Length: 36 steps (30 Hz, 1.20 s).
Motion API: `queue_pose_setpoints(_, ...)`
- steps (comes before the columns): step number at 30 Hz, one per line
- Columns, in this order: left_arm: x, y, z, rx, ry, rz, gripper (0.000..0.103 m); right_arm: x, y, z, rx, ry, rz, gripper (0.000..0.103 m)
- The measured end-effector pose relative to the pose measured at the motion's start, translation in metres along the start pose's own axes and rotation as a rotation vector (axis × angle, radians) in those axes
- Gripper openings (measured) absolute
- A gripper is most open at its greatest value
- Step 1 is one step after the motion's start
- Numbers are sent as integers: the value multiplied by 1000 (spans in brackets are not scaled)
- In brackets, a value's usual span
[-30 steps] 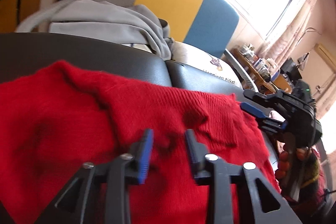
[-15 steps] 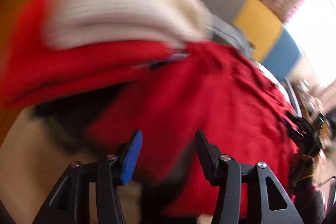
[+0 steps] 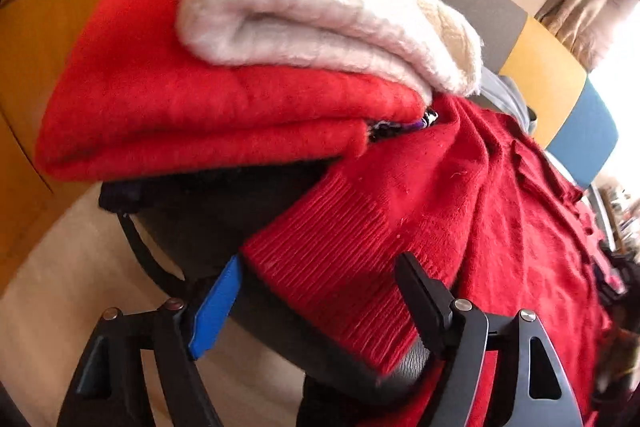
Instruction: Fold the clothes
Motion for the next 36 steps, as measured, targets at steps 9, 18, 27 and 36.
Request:
queue_pose_setpoints(9, 32, -36, 17, -87, -26, 5, 10, 1, -1, 2, 29, -10, -26, 43)
queue_pose_setpoints(18, 155, -169, 49, -355, -197, -17, 10, 3, -2, 4, 61, -20, -52, 43)
queue_pose_setpoints(27, 128, -371, 12, -613, -135, -333, 9, 4, -2, 6, 90, -26, -78, 43)
queue_pose_setpoints(36, 41, -404, -54, -668, 121, -391, 19, 6, -5, 8, 119, -28, -103, 43)
Point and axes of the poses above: each gripper's, at about its wrist camera, not at the fingertips, and z roughly against the way its jaws point, y to its left, x to its top, the point moved 10 cm from there along -z, roughly the way its jaws point, and after that the axes turned 8 degrees about -y, right-handed, at the moved point
